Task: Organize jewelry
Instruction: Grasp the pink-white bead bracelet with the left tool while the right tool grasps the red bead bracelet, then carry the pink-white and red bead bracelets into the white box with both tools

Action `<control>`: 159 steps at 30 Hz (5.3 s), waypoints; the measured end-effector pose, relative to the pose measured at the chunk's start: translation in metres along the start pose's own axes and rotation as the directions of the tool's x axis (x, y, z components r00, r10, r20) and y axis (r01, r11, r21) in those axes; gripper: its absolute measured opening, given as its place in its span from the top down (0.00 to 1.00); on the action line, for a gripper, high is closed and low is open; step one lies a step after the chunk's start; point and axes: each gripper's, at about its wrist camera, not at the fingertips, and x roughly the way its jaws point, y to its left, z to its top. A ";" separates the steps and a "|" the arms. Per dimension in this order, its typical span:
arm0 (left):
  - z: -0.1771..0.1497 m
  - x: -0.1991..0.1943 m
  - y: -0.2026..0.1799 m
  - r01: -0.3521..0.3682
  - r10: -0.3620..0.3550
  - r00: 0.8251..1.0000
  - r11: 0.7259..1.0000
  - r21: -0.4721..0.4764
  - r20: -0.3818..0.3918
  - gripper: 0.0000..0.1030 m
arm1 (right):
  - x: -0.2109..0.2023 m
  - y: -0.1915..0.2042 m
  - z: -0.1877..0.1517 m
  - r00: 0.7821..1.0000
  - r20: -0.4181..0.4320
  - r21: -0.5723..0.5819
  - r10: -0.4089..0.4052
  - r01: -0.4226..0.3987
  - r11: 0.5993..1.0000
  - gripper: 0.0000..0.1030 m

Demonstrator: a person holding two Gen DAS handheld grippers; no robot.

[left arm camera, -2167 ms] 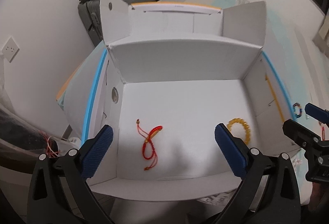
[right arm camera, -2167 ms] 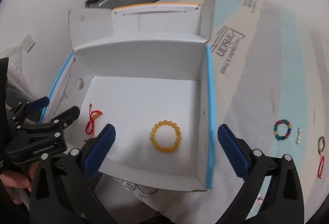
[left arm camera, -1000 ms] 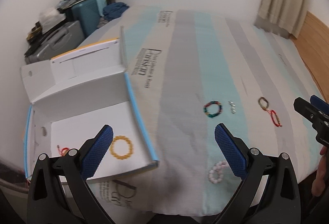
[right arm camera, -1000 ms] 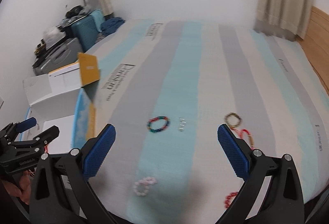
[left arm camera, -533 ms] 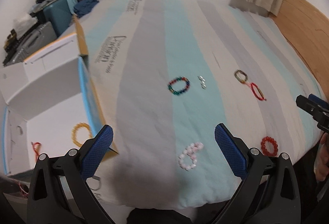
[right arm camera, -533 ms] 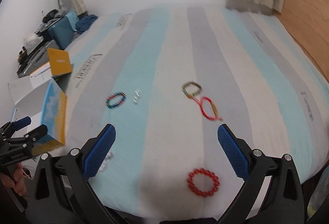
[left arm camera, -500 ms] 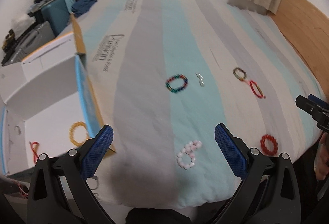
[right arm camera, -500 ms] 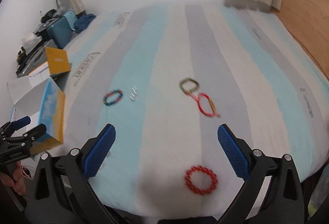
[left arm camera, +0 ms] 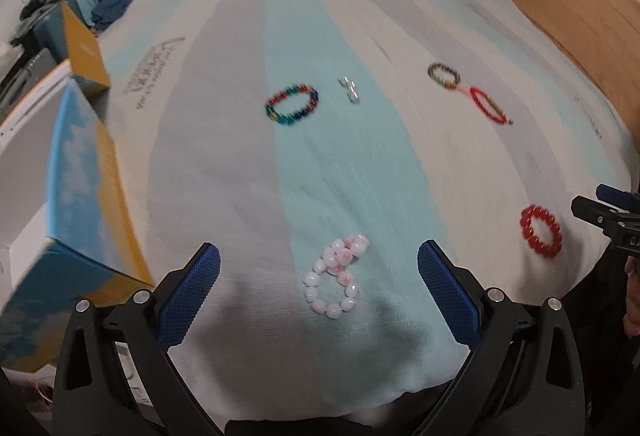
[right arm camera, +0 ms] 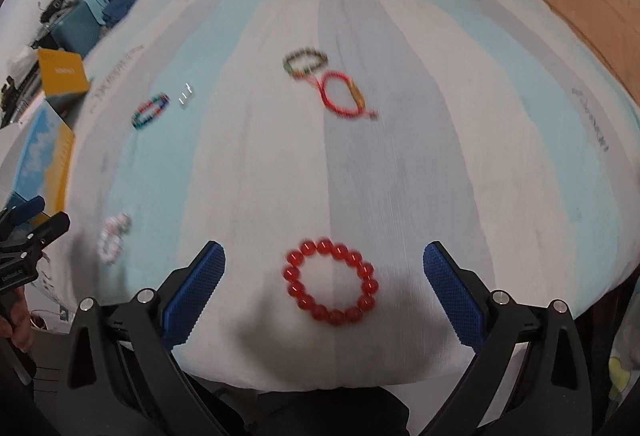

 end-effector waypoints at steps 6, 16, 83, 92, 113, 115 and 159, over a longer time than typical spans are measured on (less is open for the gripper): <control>-0.006 0.028 -0.003 -0.007 0.007 1.000 1.000 0.004 -0.027 0.06 | 0.031 -0.012 -0.011 0.998 -0.062 0.036 -0.004 0.006 0.999 0.07; -0.012 0.063 -0.010 -0.003 0.005 0.997 1.000 0.026 -0.081 0.06 | 0.063 -0.022 -0.022 0.993 -0.118 0.056 0.016 -0.009 0.998 0.07; -0.009 0.011 0.031 -0.024 0.017 0.998 0.992 -0.122 -0.062 0.89 | 0.006 -0.004 -0.013 0.999 0.005 0.004 -0.036 0.036 0.999 0.87; -0.003 -0.007 0.039 -0.057 0.053 0.998 0.990 -0.128 -0.040 0.89 | -0.008 0.016 0.013 0.999 0.025 -0.027 -0.032 0.033 0.999 0.87; 0.025 -0.052 0.061 -0.104 0.108 0.994 0.984 -0.145 0.022 0.89 | -0.039 0.082 0.047 0.996 0.081 -0.078 0.023 -0.017 0.997 0.87; 0.028 -0.059 0.064 -0.100 0.105 0.994 0.983 -0.153 0.029 0.89 | -0.042 0.091 0.052 0.996 0.087 -0.090 0.032 -0.024 0.996 0.87; -0.052 -0.177 0.302 -0.250 0.279 0.960 0.854 -0.456 -0.003 0.89 | -0.084 0.450 0.044 0.942 0.028 -0.494 0.333 -0.277 0.824 0.87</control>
